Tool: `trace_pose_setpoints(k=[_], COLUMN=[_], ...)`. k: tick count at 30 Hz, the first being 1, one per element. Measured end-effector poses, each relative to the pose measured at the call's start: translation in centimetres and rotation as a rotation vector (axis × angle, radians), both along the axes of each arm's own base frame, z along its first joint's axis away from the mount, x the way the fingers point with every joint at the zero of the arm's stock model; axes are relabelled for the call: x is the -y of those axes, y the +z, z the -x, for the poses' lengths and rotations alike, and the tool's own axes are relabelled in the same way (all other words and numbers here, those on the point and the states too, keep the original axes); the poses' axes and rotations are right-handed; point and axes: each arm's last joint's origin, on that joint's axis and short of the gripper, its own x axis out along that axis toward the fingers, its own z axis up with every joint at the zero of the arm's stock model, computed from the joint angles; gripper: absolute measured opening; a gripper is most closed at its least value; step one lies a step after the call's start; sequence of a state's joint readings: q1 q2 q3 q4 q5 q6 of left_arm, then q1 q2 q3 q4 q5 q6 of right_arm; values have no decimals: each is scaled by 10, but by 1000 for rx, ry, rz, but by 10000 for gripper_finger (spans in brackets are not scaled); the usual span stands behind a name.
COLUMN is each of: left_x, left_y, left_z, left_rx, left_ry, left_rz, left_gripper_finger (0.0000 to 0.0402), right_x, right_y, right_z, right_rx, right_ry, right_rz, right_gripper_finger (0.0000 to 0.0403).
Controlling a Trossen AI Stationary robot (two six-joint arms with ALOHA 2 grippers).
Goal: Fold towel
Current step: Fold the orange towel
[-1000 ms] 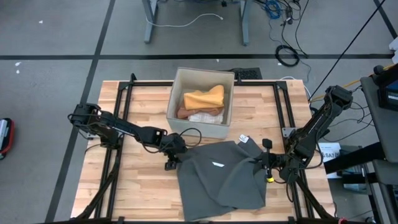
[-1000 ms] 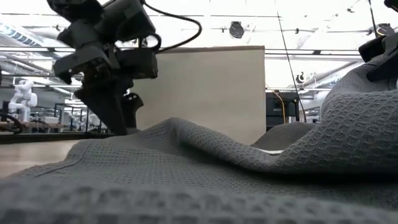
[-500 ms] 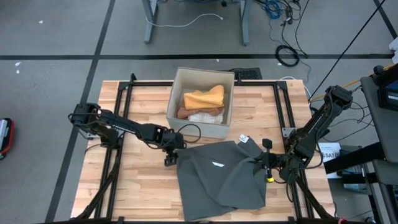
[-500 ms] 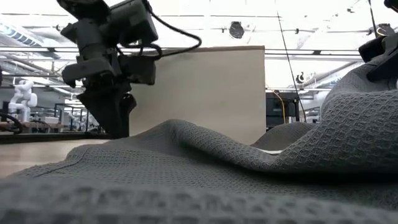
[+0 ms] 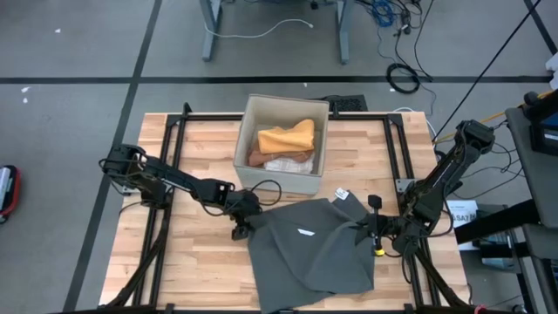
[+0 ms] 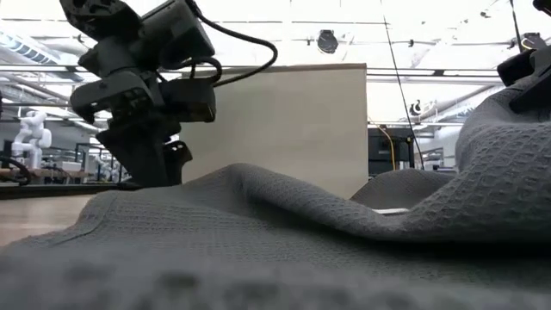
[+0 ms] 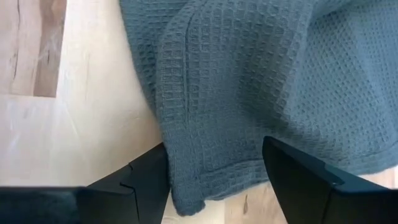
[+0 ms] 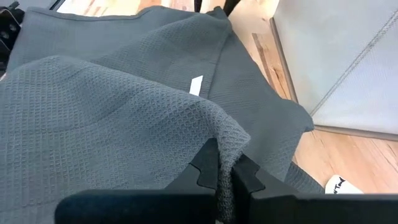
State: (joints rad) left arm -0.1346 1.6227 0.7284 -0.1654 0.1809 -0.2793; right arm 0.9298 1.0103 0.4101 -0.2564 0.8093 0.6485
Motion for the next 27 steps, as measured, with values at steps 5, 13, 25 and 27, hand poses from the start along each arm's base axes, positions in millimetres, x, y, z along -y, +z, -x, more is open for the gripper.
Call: trace_pose_setpoints(k=[5, 13, 25, 27], left_x=[3, 2, -8, -9], left_y=[-14, -17, -6, -3], left_z=[-2, -2, 0, 4], left_rx=[-40, -45, -177, -254], left_ry=[6, -26, -59, -63], left_rz=[-34, -67, -163, -211], left_gripper_finger=[234, 105, 4, 3], right_x=[0, 0, 1, 1], right_y=[-1, -1, -2, -4], right_z=[0, 0, 1, 2], right_rx=[-3, -3, -17, -58], right_ry=[0, -1, -29, -20], right_rz=[-3, -1, -38, -74], right_gripper_finger=[0, 0, 0, 0])
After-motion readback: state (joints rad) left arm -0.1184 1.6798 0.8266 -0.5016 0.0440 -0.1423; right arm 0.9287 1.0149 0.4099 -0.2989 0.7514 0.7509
